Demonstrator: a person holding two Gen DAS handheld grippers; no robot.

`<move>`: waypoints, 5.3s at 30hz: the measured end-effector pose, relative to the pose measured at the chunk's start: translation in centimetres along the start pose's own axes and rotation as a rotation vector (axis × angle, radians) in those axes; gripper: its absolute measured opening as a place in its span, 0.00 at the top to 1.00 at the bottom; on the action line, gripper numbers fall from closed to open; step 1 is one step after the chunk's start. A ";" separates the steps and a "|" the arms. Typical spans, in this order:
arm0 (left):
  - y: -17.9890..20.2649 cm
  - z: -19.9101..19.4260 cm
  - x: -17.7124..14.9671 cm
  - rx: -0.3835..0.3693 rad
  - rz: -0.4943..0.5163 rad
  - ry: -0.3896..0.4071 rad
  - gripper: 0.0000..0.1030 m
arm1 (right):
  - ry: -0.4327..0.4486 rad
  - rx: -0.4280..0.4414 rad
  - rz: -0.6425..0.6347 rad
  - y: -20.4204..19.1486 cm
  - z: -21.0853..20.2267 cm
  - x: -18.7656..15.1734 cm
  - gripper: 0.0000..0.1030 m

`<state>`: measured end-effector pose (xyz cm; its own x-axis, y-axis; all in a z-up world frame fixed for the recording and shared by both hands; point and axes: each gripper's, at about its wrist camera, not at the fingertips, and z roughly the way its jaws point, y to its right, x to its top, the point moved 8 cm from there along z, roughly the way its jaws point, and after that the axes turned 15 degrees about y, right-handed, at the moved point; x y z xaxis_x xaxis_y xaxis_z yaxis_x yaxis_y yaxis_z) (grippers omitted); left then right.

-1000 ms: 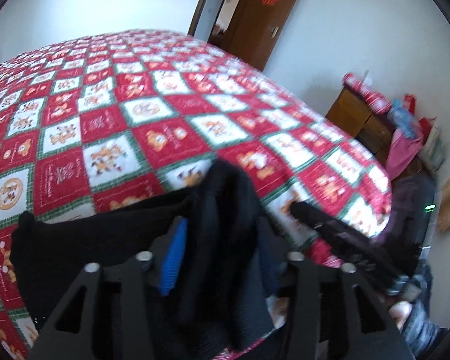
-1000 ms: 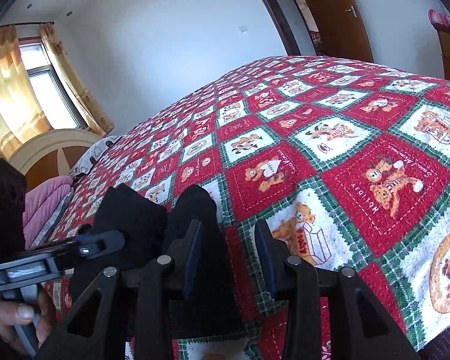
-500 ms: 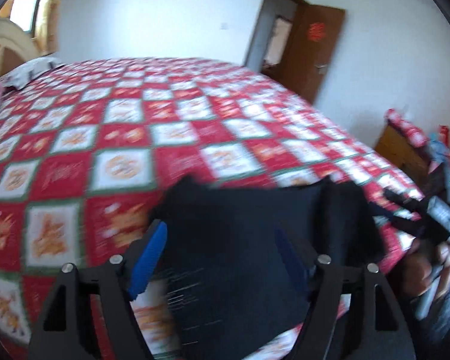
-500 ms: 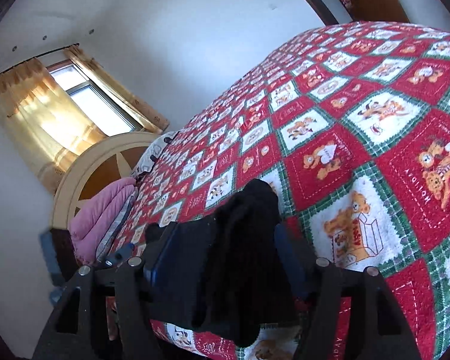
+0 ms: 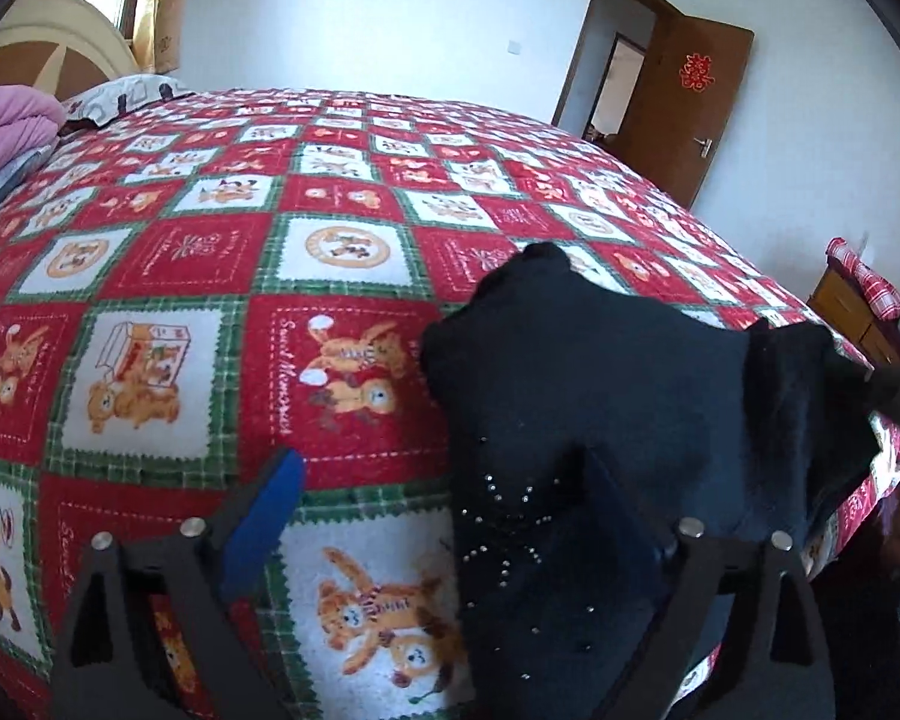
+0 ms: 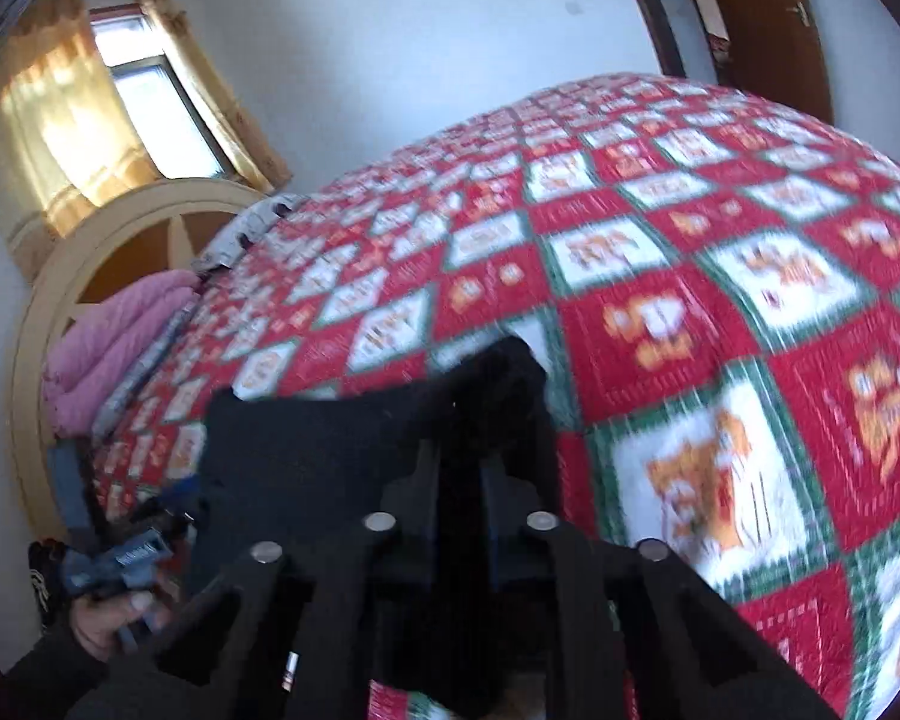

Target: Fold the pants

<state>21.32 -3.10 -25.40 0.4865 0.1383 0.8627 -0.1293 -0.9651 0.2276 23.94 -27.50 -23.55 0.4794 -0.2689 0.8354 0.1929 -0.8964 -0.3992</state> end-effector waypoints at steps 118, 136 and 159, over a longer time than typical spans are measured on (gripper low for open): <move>2.2 0.6 -0.7 -0.133 -0.024 -0.030 0.02 | -0.122 0.044 0.071 2.8 2.2 -3.7 0.48; 2.3 -0.3 -0.2 -0.219 -0.102 -0.020 0.81 | -0.122 0.106 0.128 2.4 1.5 -3.7 0.73; -1.3 -3.9 4.0 -0.208 -0.167 0.098 0.90 | -0.058 0.201 0.025 -4.3 1.5 -0.7 0.75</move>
<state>20.08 -0.39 -20.50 0.4319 0.3223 0.8424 -0.2334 -0.8622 0.4496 24.08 -22.90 -22.95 0.5338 -0.2638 0.8034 0.3447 -0.7997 -0.4916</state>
